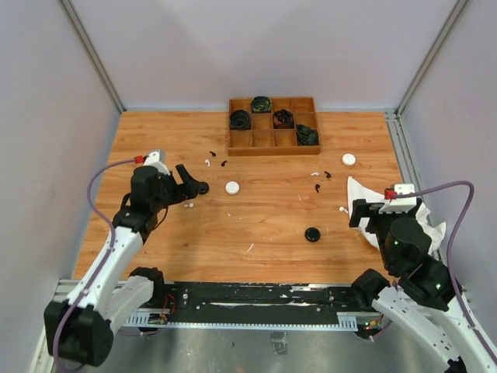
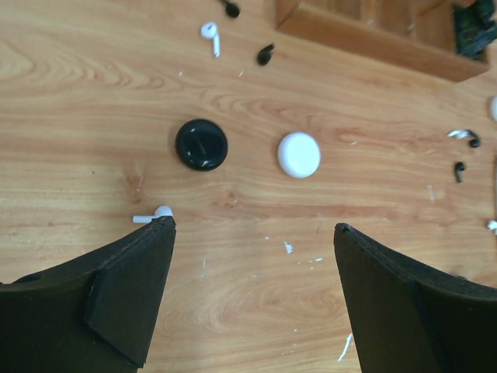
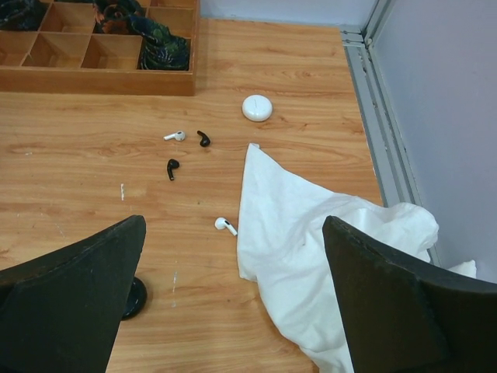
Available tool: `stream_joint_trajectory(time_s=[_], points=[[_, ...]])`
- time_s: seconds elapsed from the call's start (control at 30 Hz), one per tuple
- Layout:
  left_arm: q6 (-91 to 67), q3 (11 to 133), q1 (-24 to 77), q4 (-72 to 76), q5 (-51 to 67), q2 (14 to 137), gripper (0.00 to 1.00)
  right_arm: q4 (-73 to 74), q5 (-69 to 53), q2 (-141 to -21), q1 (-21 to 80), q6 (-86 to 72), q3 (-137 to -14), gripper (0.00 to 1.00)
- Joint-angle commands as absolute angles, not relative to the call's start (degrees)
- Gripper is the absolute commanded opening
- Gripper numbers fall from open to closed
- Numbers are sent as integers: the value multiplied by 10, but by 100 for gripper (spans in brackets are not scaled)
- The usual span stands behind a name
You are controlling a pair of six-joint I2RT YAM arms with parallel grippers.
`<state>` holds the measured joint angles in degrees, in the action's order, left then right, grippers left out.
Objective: Insert the wireless bluetooth earbuds into the charging case
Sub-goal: Pick up the charging case at the center of the board.
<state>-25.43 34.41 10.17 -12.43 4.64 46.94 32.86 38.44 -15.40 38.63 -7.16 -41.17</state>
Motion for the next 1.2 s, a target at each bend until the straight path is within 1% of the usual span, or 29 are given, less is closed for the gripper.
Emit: stream_joint_trajectory(time_s=[0.0,0.1,0.2,0.6,0.8,1.0,1.1,1.17], points=[[-254,386,103,-102,24,569,87,326,369,-169,392,-65,-414,99],[-244,409,103,-103,11,648,86,320,355,-171,391,-61,-412,99],[-238,424,104,-92,8,707,83,320,349,-173,392,-57,-412,98],[-211,511,139,-63,-44,879,78,310,344,-161,387,-47,-402,99],[-200,548,153,-87,-87,950,76,309,340,-165,383,-46,-401,99],[-192,559,162,-97,-109,987,75,306,333,-170,377,-44,-401,99],[-189,563,165,-95,-102,1002,70,305,328,-172,375,-43,-401,98],[-190,568,170,-100,-98,1010,66,305,324,-173,374,-43,-401,99]])
